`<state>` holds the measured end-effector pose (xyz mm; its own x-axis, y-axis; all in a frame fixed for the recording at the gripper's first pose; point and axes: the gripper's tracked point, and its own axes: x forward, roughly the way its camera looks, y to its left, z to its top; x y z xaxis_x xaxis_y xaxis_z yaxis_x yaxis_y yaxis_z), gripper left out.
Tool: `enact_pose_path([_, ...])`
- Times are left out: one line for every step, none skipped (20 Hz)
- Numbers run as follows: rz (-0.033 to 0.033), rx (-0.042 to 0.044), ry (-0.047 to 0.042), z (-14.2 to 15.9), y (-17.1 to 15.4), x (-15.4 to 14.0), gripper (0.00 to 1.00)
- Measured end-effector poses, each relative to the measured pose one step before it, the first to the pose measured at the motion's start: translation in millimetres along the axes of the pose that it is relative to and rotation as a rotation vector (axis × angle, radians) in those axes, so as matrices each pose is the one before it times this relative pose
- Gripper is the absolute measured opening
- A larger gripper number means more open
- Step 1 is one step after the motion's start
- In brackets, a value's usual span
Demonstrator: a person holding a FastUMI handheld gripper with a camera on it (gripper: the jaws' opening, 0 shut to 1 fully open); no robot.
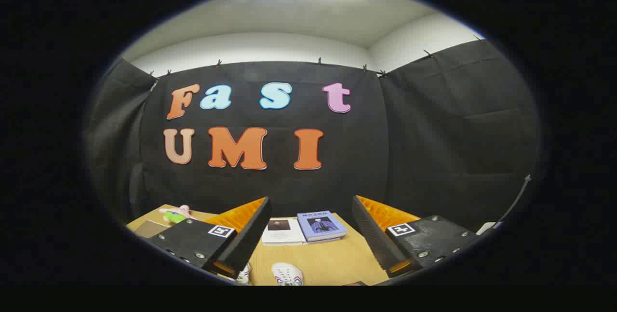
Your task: Open the storage box then place both shoes into the box .Put the left shoe in first, then the right shoe, with the right side of both shoes facing outward in a uniform manner.
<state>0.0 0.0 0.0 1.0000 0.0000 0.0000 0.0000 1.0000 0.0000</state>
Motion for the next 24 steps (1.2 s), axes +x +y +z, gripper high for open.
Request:
enact_pose_path([0.00374, -0.00050, 0.00108, -0.83, 0.62, 1.29, 0.99])
enact_pose_path([0.00213, -0.00053, 0.00129, 0.47, 0.88, 1.30, 0.99])
enact_pose_path([0.00306, 0.00014, -0.00007, -0.10, 0.65, 0.26, 0.99])
enact_pose_path([0.00316, 0.00064, -0.00164, 0.84, 1.25, 0.58, 0.99])
enact_pose_path([0.00290, -0.00039, -0.00198, 0.46, 0.38, 0.97, 0.99])
enact_pose_path([0.00137, -0.00029, -0.00022, 0.17, 0.72, -0.05, 0.99])
enact_pose_path([0.00222, -0.00080, 0.00038, -0.92, -0.14, 0.72, 0.99])
enact_pose_path([-0.00074, -0.00066, 0.00155, -0.22, -0.31, -0.47, 0.99])
enact_pose_path([-0.00099, -0.00054, 0.00175, -0.86, -0.47, 0.68, 0.99])
enact_pose_path([0.00007, 0.00004, 0.00078, -0.08, 0.62, -0.09, 0.99])
enact_pose_path([0.00012, 0.00136, 0.00011, 0.23, -0.29, 0.41, 0.99])
enact_pose_path([-0.00047, 0.00158, -0.00231, 0.65, -0.20, -0.54, 0.99])
enact_pose_path([-0.00079, 0.00149, -0.00201, -0.16, -1.16, -0.62, 0.99])
enact_pose_path([-0.00081, 0.00141, -0.00018, 0.42, -0.36, 0.06, 0.99])
enact_pose_path([-0.00071, 0.00131, 0.00050, -0.74, -0.79, -0.15, 0.99])
enact_pose_path([-0.00032, 0.00129, -0.00117, 0.35, -0.77, 0.01, 0.99])
enact_pose_path([-0.00072, 0.00176, -0.00040, -0.10, -0.73, -0.36, 0.99])
enact_pose_path([0.00007, 0.00200, 0.00101, -0.57, -0.28, -0.26, 0.99])
enact_pose_path([0.00041, 0.00196, -0.00051, -0.29, 0.00, 0.62, 0.99])
enact_pose_path([0.00016, 0.00206, 0.00004, 0.01, 0.23, 0.38, 0.99])
enact_pose_path([-0.00094, 0.00258, 0.00006, -1.14, -0.77, 0.12, 0.99])
enact_pose_path([-0.00274, 0.00388, 0.00008, -1.00, -0.92, 0.14, 0.99])
enact_pose_path([-0.00112, 0.00532, 0.00149, -1.25, -0.87, 0.38, 0.99])
enact_pose_path([0.00084, 0.00823, 0.00376, -2.28, 0.36, 0.96, 0.99])
